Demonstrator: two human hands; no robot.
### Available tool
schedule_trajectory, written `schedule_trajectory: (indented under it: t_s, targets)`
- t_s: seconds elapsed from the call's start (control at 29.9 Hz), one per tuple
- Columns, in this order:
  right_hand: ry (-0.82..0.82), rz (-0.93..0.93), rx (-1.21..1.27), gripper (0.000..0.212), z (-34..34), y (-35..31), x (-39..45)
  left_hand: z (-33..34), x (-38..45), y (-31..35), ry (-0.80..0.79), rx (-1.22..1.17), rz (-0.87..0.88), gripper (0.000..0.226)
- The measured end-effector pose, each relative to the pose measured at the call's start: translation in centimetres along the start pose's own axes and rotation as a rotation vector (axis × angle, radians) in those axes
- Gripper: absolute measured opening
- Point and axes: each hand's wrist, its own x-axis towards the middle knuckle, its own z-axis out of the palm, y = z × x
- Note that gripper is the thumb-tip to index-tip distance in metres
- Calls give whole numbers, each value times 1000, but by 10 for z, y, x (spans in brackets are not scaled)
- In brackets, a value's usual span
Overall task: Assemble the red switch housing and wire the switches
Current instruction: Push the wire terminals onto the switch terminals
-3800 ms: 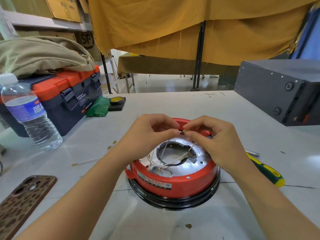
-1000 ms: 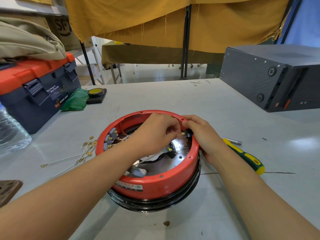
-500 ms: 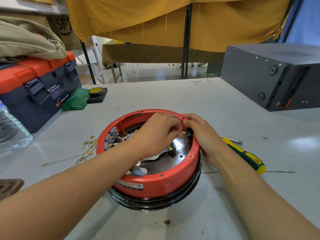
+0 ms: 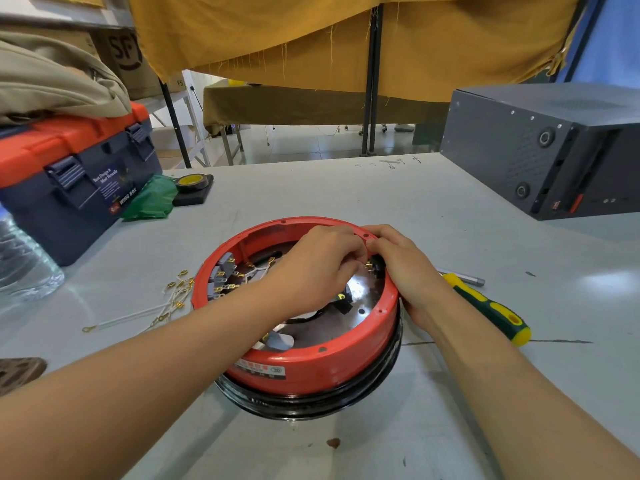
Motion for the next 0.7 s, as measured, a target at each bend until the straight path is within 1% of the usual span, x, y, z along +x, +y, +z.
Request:
schedule_trajectory:
  t_s: [0.4, 0.5, 0.7]
  targets:
    - [-8, -1, -10, 26, -3, -1, -1, -5, -2, 0, -10, -56, -29, 11]
    - [-8, 3, -30, 26, -5, 0, 0, -9, -3, -2, 3, -95, -60, 9]
    - [-12, 12, -12, 29, -5, 2, 5, -19, -4, -2, -37, -146, -116, 6]
